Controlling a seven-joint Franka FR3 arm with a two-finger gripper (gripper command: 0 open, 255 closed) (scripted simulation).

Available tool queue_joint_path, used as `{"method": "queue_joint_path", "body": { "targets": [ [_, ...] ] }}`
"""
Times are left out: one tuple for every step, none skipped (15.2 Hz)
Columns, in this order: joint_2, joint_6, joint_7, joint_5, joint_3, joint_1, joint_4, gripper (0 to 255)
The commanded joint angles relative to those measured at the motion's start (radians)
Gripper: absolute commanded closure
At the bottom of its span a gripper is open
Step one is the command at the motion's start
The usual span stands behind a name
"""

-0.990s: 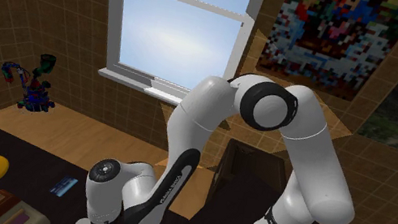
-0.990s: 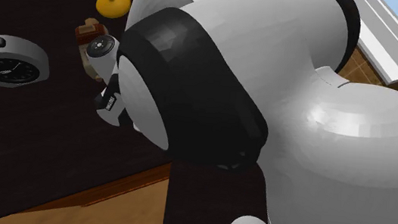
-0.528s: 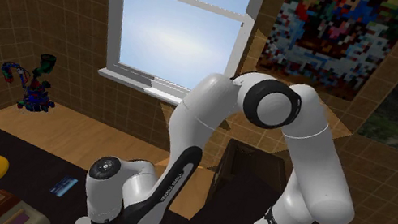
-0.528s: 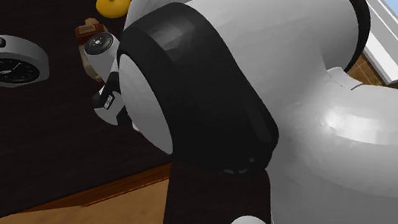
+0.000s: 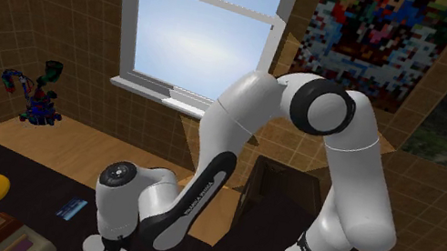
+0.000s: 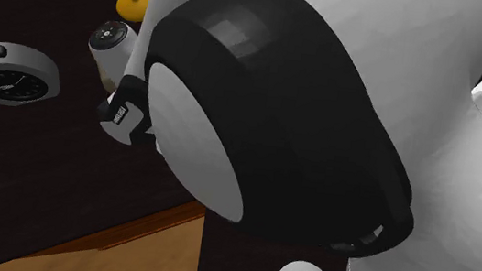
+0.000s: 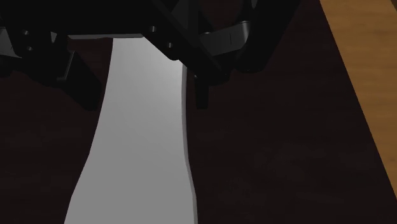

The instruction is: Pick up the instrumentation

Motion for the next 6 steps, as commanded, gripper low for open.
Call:
{"method": "queue_joint_path", "body": {
  "targets": [
    [-0.021,-0.016,-0.010,0.012,0.011,-0.010,-0.005,255],
    [-0.033,-0.024,-0.015,0.018,0.018,-0.015,-0.008,255],
    [-0.044,-0.033,-0.019,0.025,0.024,-0.020,-0.011,255],
    [-0.056,-0.041,-0.024,0.032,0.030,-0.025,-0.014,255],
    [-0.058,-0.042,-0.025,0.033,0.031,-0.025,-0.014,255],
    [-0.058,-0.042,-0.025,0.033,0.031,-0.025,-0.014,255]
  ]
}}
